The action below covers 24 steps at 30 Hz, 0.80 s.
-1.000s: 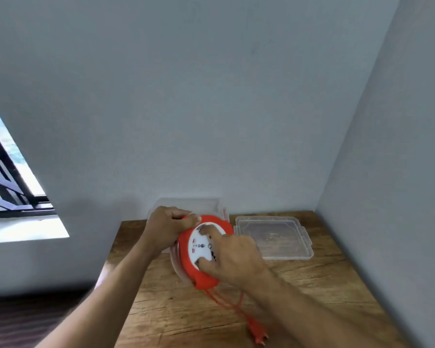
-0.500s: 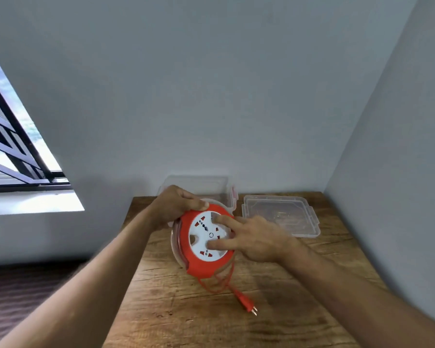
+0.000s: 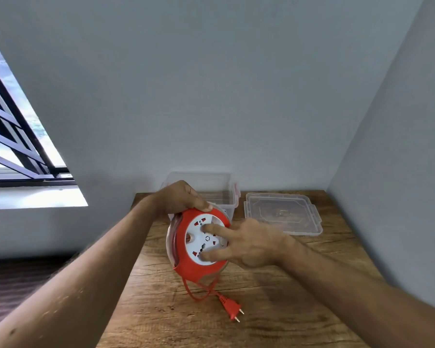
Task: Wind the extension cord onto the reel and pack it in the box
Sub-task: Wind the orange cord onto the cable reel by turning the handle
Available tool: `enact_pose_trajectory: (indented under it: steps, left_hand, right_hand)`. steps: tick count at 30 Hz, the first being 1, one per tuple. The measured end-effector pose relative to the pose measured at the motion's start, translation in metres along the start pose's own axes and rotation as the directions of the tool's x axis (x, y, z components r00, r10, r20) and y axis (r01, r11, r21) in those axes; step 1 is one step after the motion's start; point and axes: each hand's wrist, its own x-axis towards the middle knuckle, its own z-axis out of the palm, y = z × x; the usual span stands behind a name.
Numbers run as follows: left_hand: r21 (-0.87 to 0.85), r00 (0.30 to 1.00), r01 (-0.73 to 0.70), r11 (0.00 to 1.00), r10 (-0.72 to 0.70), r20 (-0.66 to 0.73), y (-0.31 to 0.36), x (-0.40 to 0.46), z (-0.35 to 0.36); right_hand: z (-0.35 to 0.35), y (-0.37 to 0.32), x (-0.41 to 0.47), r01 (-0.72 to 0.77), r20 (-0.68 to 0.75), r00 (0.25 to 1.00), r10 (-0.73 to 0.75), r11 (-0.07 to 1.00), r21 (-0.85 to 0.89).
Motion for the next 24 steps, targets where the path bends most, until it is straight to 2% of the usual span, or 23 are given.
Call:
enact_pose_trajectory:
  steps: [2,9,14,18,24]
  left_hand:
    - [-0.014,1.0,-0.004,1.0,0.004,0.011,0.001,0.0,-0.002]
    - [0.041,0.993,0.037,0.998,-0.041,0.108,0.009,0.004,-0.008]
    - [0.149,0.983,0.098,0.984,-0.119,0.143,0.021,0.012,-0.006]
    - [0.259,0.965,0.135,0.956,-0.187,0.186,0.032,0.017,-0.004]
    - [0.37,0.946,0.14,0.918,-0.235,0.224,0.044,0.026,0.005]
  right_hand:
    - [0.001,0.004,0.0,0.066,-0.001,0.998,-0.066,0.998,-0.012]
    - [0.001,0.018,0.004,0.095,-0.02,0.995,-0.096,0.995,-0.01]
    - [-0.007,0.017,0.016,0.223,0.069,0.973,-0.219,0.973,-0.057]
    - [-0.016,0.015,0.026,0.253,0.125,0.962,-0.244,0.966,-0.056]
    - [-0.023,0.015,0.036,0.3,0.175,0.946,-0.273,0.943,-0.147]
